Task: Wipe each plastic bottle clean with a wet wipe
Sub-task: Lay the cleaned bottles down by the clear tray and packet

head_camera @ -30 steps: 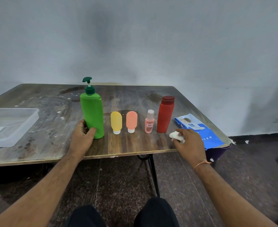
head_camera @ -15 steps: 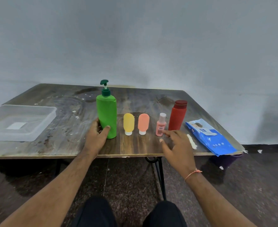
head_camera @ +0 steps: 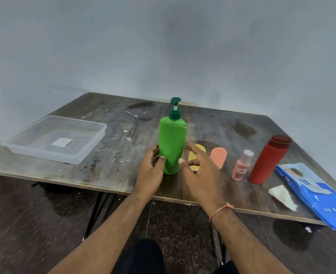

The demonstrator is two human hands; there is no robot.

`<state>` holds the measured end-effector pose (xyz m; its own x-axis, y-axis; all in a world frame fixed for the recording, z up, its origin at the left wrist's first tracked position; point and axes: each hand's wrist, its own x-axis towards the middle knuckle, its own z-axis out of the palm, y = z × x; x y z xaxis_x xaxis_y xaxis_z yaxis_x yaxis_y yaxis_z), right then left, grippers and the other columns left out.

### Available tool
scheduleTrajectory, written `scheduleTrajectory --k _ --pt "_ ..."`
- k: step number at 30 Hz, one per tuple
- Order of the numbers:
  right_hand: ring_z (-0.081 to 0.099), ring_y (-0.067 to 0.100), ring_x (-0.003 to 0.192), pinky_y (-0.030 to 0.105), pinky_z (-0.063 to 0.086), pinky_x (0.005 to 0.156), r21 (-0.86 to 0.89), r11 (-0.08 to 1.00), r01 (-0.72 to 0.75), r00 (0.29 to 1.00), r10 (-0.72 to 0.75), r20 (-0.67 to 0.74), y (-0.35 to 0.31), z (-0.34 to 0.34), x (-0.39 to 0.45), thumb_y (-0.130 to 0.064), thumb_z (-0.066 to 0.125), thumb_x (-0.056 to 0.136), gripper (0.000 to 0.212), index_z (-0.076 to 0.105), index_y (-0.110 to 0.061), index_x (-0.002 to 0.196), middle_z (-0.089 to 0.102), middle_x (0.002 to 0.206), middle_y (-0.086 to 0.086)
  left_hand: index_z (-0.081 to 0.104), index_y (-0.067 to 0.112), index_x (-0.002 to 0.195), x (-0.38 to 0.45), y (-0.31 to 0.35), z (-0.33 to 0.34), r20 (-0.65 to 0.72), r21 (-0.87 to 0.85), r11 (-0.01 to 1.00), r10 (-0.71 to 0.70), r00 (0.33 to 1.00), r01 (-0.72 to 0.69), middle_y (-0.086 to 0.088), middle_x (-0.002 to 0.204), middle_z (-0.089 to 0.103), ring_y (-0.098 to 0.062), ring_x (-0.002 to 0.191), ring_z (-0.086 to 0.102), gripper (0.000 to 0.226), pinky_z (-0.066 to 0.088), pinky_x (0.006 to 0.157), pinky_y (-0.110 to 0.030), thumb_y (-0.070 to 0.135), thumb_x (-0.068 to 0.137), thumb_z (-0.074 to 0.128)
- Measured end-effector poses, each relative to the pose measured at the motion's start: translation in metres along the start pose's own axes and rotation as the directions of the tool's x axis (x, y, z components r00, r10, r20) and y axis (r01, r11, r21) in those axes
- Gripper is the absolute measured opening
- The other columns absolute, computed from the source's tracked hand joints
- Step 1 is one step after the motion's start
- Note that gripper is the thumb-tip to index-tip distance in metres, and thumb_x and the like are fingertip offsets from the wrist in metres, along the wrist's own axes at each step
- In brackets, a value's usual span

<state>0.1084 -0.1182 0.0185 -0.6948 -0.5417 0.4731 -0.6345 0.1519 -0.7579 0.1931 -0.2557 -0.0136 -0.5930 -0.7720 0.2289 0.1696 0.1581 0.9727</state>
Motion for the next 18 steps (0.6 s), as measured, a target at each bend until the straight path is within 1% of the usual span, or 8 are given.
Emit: scheduleTrajectory --k 2,6,8,9,11,12,16,18 --pt "0.068 -0.007 0.096 -0.001 0.044 0.075 0.007 1.0 -0.022 1.0 0.023 -0.016 -0.007 0.005 0.009 -0.035 0.076 0.097 0.058 0.056 -0.036 0.152 0.07 0.132 -0.016 0.058 0.029 0.14 -0.001 0.0 0.0 0.018 0.009 0.999 0.037 0.999 -0.037 0.009 0.128 0.071 -0.008 0.116 0.069 0.038 0.057 0.103 -0.041 0.011 0.106 0.057" --pt "0.069 -0.002 0.081 0.005 0.047 0.067 0.031 0.999 -0.035 0.999 0.034 0.011 -0.017 0.01 0.019 -0.04 0.081 0.091 0.06 0.052 -0.057 0.141 0.073 0.092 -0.024 0.054 0.029 0.144 0.002 0.0 -0.003 0.046 -0.065 0.996 0.071 0.996 -0.068 0.009 0.133 0.069 -0.011 0.124 0.066 0.042 0.056 0.102 -0.034 0.015 0.105 0.058" --pt "0.07 0.002 0.079 0.01 0.052 0.071 0.02 0.998 -0.06 0.998 0.059 0.034 -0.018 0.007 0.029 -0.04 0.083 0.088 0.06 0.055 -0.059 0.137 0.071 0.087 -0.024 0.053 0.026 0.144 0.009 0.007 -0.008 0.099 -0.121 0.99 0.079 0.992 -0.067 0.008 0.134 0.069 -0.011 0.125 0.066 0.044 0.055 0.098 -0.025 0.012 0.103 0.057" --pt "0.071 0.004 0.081 0.019 0.058 0.076 0.013 0.997 -0.081 0.996 0.08 0.046 -0.017 0.005 0.033 -0.041 0.084 0.087 0.057 0.06 -0.056 0.137 0.07 0.086 -0.023 0.052 0.025 0.143 0.013 0.012 -0.012 0.137 -0.133 0.989 0.085 0.987 -0.066 0.007 0.136 0.068 -0.013 0.125 0.066 0.045 0.054 0.098 -0.023 0.009 0.102 0.058" --pt "0.072 0.008 0.088 0.036 0.063 0.082 -0.004 0.991 -0.131 0.987 0.131 0.091 -0.016 0.0 0.041 -0.042 0.084 0.087 0.058 0.062 -0.05 0.14 0.071 0.091 -0.02 0.05 0.027 0.145 0.024 0.021 -0.02 0.211 -0.095 0.994 0.071 0.975 -0.052 0.003 0.141 0.064 -0.019 0.126 0.066 0.053 0.054 0.098 -0.024 0.007 0.098 0.064" --pt "0.072 0.008 0.093 0.038 0.063 0.083 -0.019 0.989 -0.144 0.983 0.145 0.115 -0.017 -0.003 0.046 -0.042 0.084 0.088 0.06 0.06 -0.049 0.143 0.071 0.096 -0.02 0.049 0.027 0.146 0.031 0.024 -0.024 0.241 -0.064 0.998 0.034 0.97 -0.019 0.002 0.141 0.064 -0.02 0.125 0.066 0.058 0.055 0.097 -0.025 0.008 0.095 0.068" --pt "0.071 0.004 0.099 0.021 0.056 0.089 -0.187 0.976 -0.113 0.969 0.15 0.195 -0.028 -0.025 0.072 -0.034 0.089 0.084 0.063 0.064 -0.037 0.142 0.07 0.117 -0.02 0.053 0.01 0.143 0.057 0.05 -0.026 0.316 0.07 0.993 -0.109 0.943 0.091 0.007 0.13 0.069 -0.014 0.113 0.07 0.061 0.056 0.091 -0.022 0.004 0.088 0.078" --pt "0.073 0.01 0.111 0.026 0.055 0.099 -0.296 0.951 -0.094 0.95 0.175 0.258 -0.029 -0.041 0.086 -0.031 0.091 0.083 0.063 0.066 -0.029 0.141 0.067 0.135 -0.013 0.059 0.01 0.136 0.071 0.067 -0.025 0.352 0.166 0.981 -0.149 0.924 0.095 0.011 0.122 0.071 -0.008 0.111 0.07 0.056 0.055 0.089 -0.018 -0.001 0.085 0.081"
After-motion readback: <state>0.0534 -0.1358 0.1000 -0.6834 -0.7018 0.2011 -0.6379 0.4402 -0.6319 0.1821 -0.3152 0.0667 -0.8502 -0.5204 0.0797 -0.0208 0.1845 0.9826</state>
